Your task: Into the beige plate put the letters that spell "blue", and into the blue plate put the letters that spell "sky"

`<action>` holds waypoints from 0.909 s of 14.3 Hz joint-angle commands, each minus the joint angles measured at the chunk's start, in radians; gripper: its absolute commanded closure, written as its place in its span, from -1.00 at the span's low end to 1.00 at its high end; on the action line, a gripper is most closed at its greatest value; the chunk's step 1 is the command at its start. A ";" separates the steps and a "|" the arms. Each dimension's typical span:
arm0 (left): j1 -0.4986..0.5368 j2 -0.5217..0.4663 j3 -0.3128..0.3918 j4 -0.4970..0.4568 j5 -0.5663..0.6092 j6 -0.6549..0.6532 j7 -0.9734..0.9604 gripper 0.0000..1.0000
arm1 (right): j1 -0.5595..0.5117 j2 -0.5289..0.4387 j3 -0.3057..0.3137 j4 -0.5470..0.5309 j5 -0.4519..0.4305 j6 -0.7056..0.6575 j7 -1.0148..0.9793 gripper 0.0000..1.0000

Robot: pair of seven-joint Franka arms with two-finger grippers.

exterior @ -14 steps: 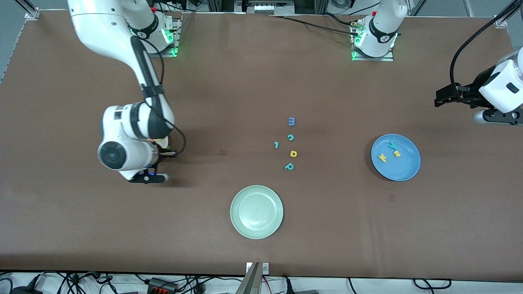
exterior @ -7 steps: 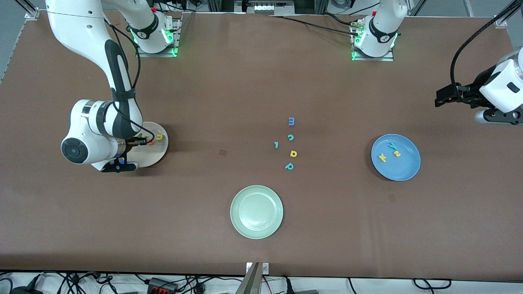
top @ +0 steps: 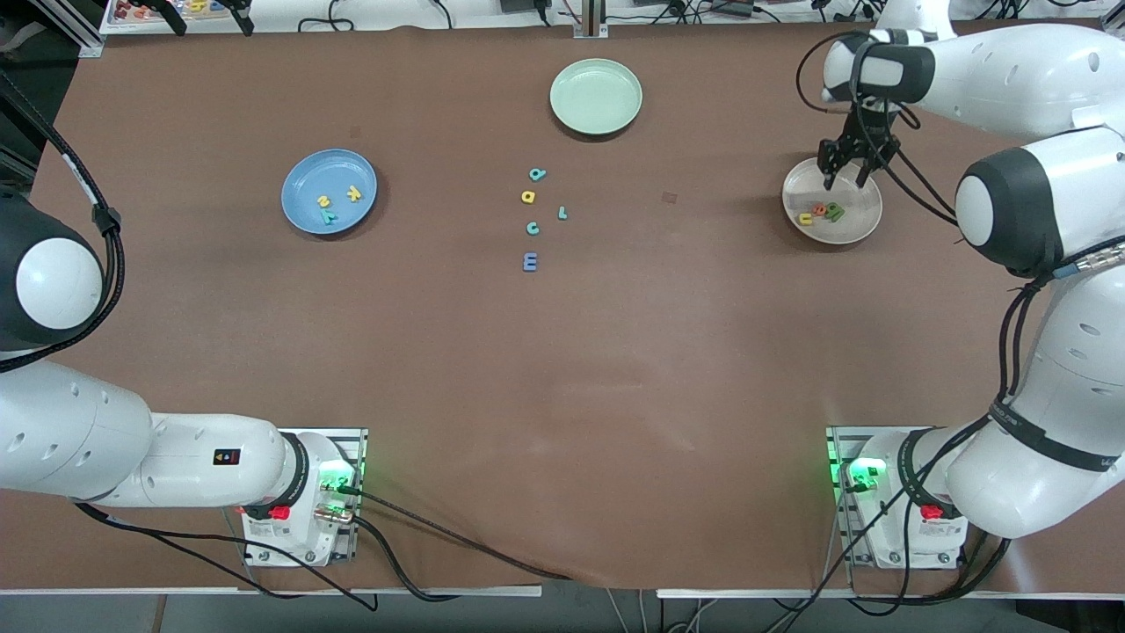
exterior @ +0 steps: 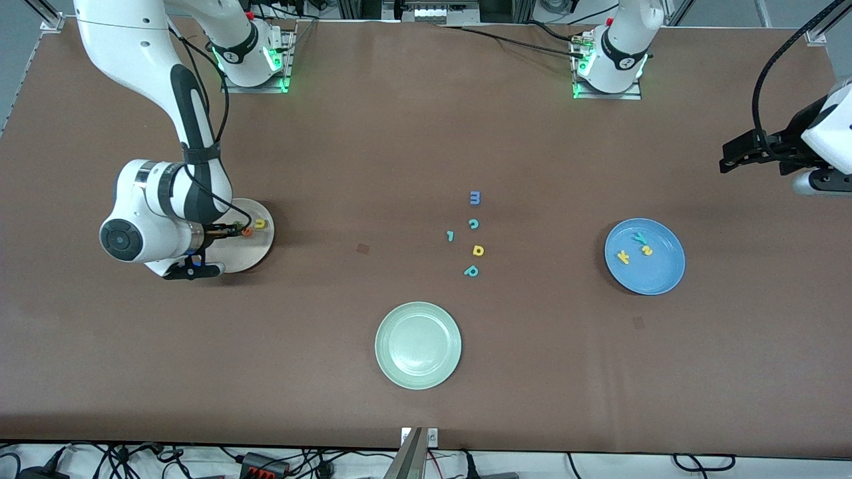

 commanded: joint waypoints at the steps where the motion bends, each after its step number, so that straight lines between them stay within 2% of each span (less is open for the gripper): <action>1: 0.004 0.010 0.004 0.028 -0.002 -0.021 0.003 -1.00 | 0.012 -0.047 -0.026 0.114 -0.001 -0.135 0.046 -1.00; 3: 0.009 0.010 0.006 0.031 0.001 -0.017 0.003 -1.00 | 0.009 -0.047 -0.043 0.245 -0.004 -0.268 0.069 -1.00; 5: 0.024 0.010 0.010 0.022 0.001 -0.020 0.003 -1.00 | 0.010 -0.050 -0.067 0.328 -0.007 -0.327 0.069 -1.00; 7: 0.090 0.008 0.007 0.018 -0.003 -0.020 0.006 -1.00 | 0.012 -0.073 -0.092 0.368 -0.005 -0.332 0.069 -1.00; 13: 0.095 0.008 -0.002 0.017 -0.002 -0.012 0.035 -1.00 | 0.005 -0.107 -0.100 0.405 -0.004 -0.329 0.069 -1.00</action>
